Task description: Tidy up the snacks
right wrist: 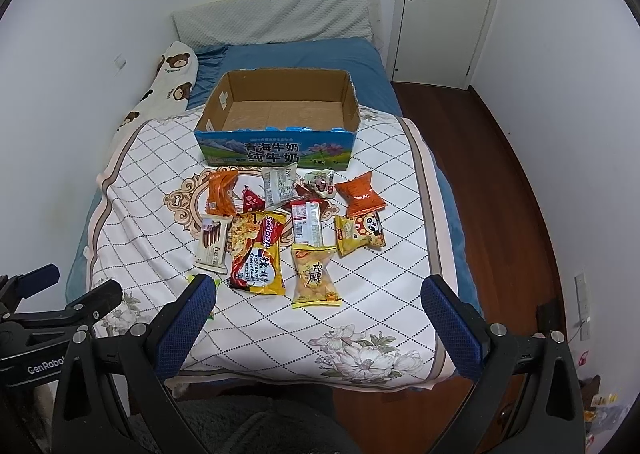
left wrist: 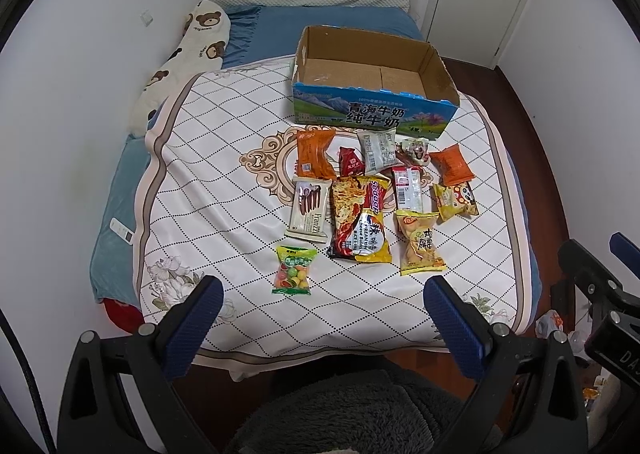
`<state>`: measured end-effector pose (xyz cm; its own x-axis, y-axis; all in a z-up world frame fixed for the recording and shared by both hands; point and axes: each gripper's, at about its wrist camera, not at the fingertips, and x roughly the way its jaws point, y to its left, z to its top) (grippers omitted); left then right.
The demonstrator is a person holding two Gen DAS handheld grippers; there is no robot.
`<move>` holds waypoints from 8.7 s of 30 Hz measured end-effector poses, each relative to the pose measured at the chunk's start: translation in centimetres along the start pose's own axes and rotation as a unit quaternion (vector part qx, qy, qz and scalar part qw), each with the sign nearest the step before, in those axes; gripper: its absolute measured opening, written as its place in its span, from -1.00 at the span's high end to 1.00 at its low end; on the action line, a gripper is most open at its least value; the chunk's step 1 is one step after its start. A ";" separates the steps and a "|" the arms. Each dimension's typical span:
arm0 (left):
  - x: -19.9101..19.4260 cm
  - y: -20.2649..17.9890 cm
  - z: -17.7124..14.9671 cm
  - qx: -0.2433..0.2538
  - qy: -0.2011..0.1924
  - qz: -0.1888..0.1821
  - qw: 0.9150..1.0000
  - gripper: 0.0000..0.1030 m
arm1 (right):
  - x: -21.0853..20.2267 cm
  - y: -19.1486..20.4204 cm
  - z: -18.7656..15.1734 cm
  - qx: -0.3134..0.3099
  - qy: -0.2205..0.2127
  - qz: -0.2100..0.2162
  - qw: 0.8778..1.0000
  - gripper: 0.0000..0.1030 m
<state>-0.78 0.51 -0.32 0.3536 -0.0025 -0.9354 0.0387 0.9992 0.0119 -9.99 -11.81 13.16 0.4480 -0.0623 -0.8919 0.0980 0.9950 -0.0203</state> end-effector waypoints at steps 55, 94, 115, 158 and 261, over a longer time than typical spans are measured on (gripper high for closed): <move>36.6 3.7 7.9 0.058 0.206 -0.011 0.977 -0.46 | 33.0 5.4 -1.2 0.094 0.191 0.080 0.974 -0.87; 37.0 9.3 6.4 0.038 0.186 0.003 0.982 -0.11 | 47.1 14.9 -1.5 0.027 0.273 0.013 0.961 -0.72; 29.1 6.9 2.9 0.003 0.163 0.017 0.987 -0.09 | 40.5 11.4 -2.4 0.023 0.259 0.094 0.961 -0.70; 39.0 -4.5 41.2 0.006 0.209 -0.084 0.974 -0.10 | 50.4 -3.1 30.0 0.019 0.222 0.070 0.972 -0.70; 31.6 -0.7 1.9 0.022 0.216 -0.019 0.976 0.02 | 39.3 -3.7 -6.8 0.093 0.338 0.068 0.934 -0.12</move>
<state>12.12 -0.32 -29.24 -0.0762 -0.0123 -0.9970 0.0885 0.9959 -0.0190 1.24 -17.39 -24.82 -0.1896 0.1894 -0.9634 0.2626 0.9553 0.1361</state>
